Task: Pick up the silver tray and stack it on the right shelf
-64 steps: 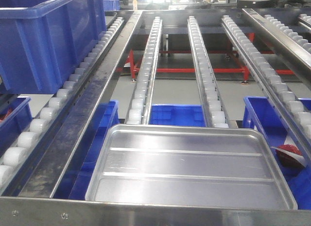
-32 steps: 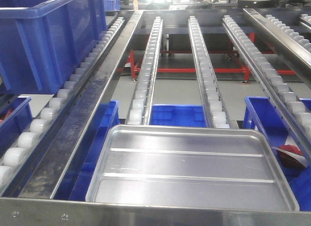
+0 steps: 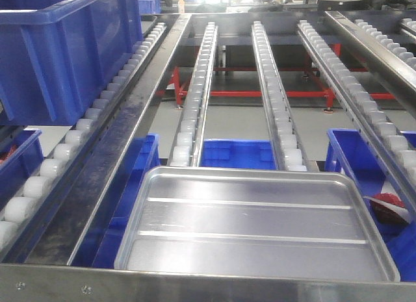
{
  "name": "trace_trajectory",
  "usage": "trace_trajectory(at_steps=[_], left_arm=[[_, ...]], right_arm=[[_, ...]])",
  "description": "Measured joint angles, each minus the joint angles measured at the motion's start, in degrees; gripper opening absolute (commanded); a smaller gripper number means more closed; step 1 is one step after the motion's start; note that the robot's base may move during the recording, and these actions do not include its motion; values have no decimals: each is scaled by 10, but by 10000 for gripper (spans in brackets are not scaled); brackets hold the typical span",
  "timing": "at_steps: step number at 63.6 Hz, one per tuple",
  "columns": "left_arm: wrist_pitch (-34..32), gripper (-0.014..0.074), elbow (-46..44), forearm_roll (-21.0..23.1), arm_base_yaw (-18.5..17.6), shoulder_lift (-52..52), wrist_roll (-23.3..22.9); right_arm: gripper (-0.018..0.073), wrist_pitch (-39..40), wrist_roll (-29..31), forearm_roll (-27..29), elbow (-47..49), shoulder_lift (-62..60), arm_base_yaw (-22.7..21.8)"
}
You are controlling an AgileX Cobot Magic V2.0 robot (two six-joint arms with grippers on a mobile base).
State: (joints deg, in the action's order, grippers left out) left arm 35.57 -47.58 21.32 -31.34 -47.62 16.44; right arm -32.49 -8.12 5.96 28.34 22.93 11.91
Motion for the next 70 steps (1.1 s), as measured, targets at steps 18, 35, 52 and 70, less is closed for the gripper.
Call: trace_trajectory(at_steps=[18, 35, 52, 70], left_arm=[[-33, 295, -24, 81, -136, -157, 2], [-2, 295, -57, 65, -139, -252, -59], [109, 295, -131, -140, -139, -343, -296], [92, 295, -146, -195, -139, -416, -410]], right_arm=[[456, -7, 0, 36, 5, 98, 67], [456, -67, 4, 65, 56, 208, 68], [456, -89, 28, 25, 113, 359, 69], [456, -73, -22, -20, 134, 471, 69]])
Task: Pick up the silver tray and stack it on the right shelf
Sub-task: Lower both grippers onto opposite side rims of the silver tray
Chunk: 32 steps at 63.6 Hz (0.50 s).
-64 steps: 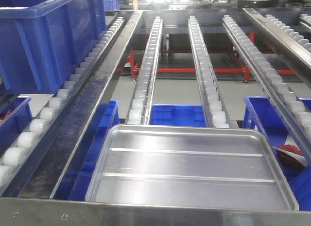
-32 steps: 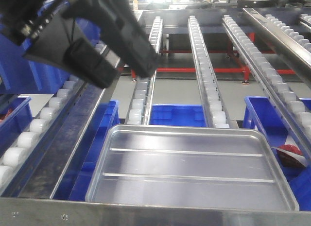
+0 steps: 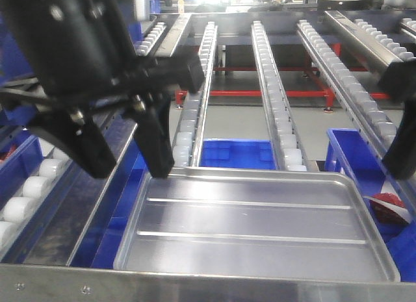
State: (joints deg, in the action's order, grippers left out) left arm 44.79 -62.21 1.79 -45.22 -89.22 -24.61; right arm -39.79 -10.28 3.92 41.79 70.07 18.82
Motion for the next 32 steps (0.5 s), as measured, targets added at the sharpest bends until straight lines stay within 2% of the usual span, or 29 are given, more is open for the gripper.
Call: trace_trajectory(at_steps=[9, 32], left_arm=[[-16, 295, -1, -9, 0, -29, -29], [-25, 295, -31, -18, 0, -89, -50]], right_arm=[[456, 26, -10, -3, 0, 42, 0], [456, 65, -14, -1, 0, 110, 0]])
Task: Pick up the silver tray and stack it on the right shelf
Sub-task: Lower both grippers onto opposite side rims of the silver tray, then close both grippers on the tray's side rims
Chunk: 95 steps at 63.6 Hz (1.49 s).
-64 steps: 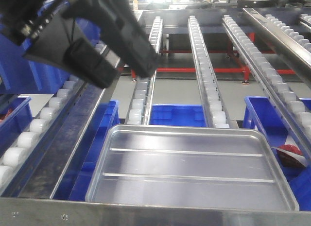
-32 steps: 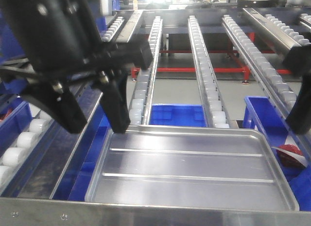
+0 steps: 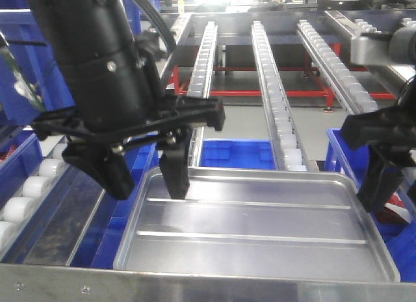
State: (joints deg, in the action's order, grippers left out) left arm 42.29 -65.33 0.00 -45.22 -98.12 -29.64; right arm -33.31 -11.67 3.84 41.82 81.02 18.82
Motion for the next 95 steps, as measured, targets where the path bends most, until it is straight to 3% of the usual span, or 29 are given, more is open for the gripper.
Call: trace_trajectory(at_steps=[29, 65, 77, 86, 95], left_arm=[[0, 295, 0, -66, 0, -27, -60], [-23, 294, 0, -71, 0, -41, -73], [-16, 211, -5, -71, 0, -53, -74], [-13, 103, -7, -70, -1, -55, -74], [-6, -88, -7, -73, -1, -55, -75]], right_arm=[[456, 31, -1, 11, 1, 55, 0], [456, 41, -1, 22, 2, 72, 0], [449, 44, -1, 23, 6, 72, 0], [346, 45, -1, 24, 6, 72, 0], [97, 45, -1, 32, 6, 72, 2]])
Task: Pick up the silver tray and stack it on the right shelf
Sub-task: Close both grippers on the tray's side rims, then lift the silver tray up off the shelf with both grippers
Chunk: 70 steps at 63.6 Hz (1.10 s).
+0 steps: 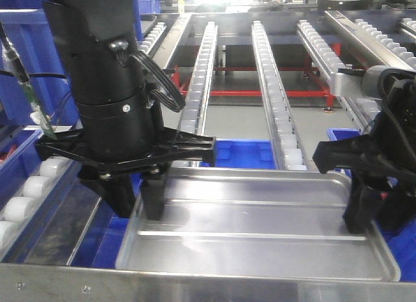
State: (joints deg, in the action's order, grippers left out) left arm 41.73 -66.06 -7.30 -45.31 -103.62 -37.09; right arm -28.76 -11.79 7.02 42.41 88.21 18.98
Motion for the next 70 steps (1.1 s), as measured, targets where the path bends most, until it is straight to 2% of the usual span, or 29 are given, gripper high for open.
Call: trace_trajectory(at_steps=[3, 6, 26, 50, 70], left_arm=[[2, -102, 0, -3, 0, 0, 0], [2, -91, 0, -2, 0, 0, -3], [25, -93, -29, -10, 0, -4, -21], [149, -93, -149, -76, -12, 55, -26], [185, -93, -166, -92, -32, 157, -34]], right_arm=[[36, 0, -1, 1, 1, 0, 1], [65, -2, -4, 2, 1, 0, 1], [57, -22, -8, 2, 9, -3, 1], [57, -147, -13, -37, 118, -95, -2], [57, -234, -9, -42, 205, -176, -2]])
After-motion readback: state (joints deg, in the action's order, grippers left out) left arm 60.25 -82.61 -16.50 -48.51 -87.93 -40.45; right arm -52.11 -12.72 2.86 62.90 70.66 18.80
